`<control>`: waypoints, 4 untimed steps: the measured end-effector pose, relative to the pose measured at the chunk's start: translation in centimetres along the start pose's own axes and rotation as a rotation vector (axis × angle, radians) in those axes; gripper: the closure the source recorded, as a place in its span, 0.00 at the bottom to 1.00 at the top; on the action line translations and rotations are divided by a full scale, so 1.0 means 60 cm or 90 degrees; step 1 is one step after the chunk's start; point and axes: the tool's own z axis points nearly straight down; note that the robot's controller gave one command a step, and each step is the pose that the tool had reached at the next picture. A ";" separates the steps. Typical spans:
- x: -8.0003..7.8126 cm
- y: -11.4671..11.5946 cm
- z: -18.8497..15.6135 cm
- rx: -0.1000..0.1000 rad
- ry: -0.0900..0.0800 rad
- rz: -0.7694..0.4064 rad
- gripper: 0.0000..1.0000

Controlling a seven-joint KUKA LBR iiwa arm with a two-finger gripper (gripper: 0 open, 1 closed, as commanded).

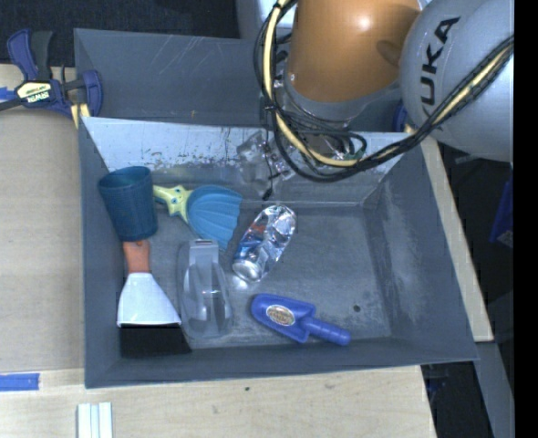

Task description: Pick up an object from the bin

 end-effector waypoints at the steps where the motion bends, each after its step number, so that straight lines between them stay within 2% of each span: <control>1: -0.005 0.040 0.060 -0.002 0.000 0.129 1.00; 2: -0.019 0.039 0.070 0.002 -0.005 -0.131 0.00; 3: -0.019 0.039 0.070 0.002 -0.005 -0.130 1.00; 4: -0.019 0.039 0.070 0.001 -0.005 -0.130 1.00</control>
Offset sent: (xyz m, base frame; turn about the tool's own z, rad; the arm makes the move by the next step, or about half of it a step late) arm -0.0022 0.0264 -0.0425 -0.2083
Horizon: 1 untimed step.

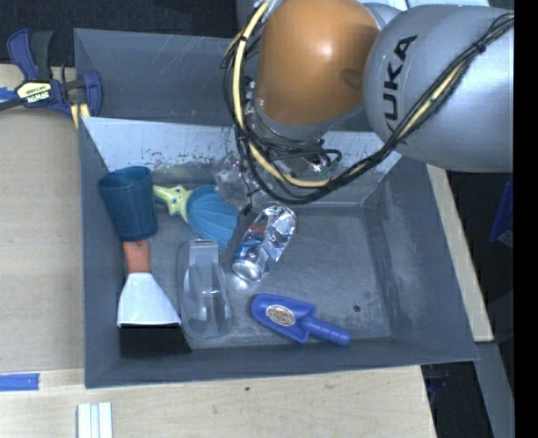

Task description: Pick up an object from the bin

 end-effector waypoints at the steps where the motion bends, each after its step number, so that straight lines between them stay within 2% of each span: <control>1: 0.001 -0.001 0.004 0.000 0.000 -0.023 1.00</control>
Offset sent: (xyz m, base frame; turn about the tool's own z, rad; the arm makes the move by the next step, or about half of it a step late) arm 0.0048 -0.0614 -0.1307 -0.1862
